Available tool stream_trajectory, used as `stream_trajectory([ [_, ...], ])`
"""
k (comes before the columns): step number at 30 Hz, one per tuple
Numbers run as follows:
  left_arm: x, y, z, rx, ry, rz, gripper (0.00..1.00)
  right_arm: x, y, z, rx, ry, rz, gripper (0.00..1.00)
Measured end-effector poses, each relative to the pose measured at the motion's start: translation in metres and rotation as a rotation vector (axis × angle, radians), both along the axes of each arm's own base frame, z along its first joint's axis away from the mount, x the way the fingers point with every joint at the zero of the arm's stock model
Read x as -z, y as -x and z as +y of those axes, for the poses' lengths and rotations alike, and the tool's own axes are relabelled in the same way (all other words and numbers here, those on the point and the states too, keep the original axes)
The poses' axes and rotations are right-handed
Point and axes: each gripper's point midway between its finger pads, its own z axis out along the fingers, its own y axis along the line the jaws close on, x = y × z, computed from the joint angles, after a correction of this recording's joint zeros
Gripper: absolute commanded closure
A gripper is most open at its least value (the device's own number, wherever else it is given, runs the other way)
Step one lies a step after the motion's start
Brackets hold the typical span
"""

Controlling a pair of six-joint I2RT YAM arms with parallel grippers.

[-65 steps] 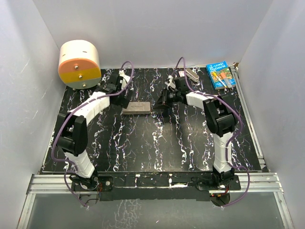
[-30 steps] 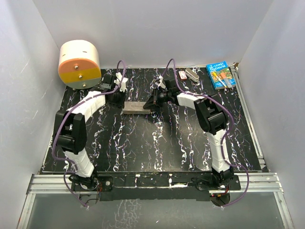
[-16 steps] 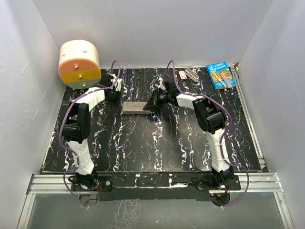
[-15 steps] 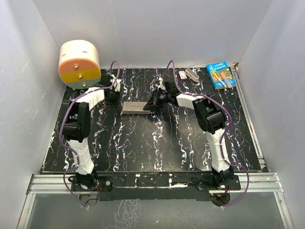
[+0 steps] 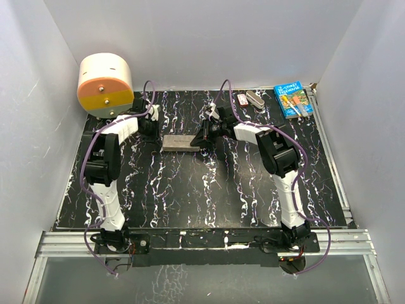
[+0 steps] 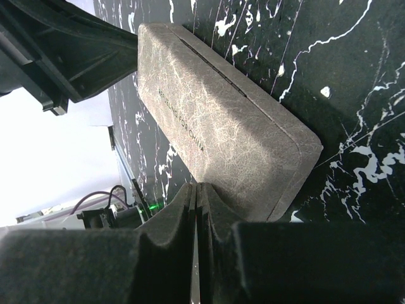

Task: Organize the sunglasses
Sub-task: Close the sunglasses case at the center of the board, then reset both arms

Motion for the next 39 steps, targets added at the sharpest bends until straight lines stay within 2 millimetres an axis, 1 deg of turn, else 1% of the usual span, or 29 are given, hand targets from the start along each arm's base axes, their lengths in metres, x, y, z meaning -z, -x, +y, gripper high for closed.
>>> stream_trajectory([
  [8,-0.019,-0.008,-0.017,-0.010,0.100,-0.027,1.00,0.000,0.000,0.000,-0.008,0.006,-0.004,0.92],
  [16,-0.036,-0.008,-0.028,-0.020,0.176,-0.041,1.00,0.001,0.000,0.000,-0.008,0.007,-0.002,0.93],
  [22,-0.036,-0.002,-0.034,-0.024,0.213,-0.011,1.00,0.001,0.000,0.000,-0.008,0.007,-0.001,0.93],
  [25,-0.034,0.001,-0.034,-0.032,0.214,0.005,1.00,0.001,0.000,0.000,-0.009,0.008,0.004,0.93],
  [31,-0.026,0.015,-0.031,-0.041,0.199,0.071,1.00,0.001,0.000,0.000,-0.011,0.010,0.012,0.92],
  [39,-0.023,0.016,-0.031,-0.039,0.172,0.072,1.00,0.002,0.000,0.001,-0.014,0.014,0.029,0.93],
])
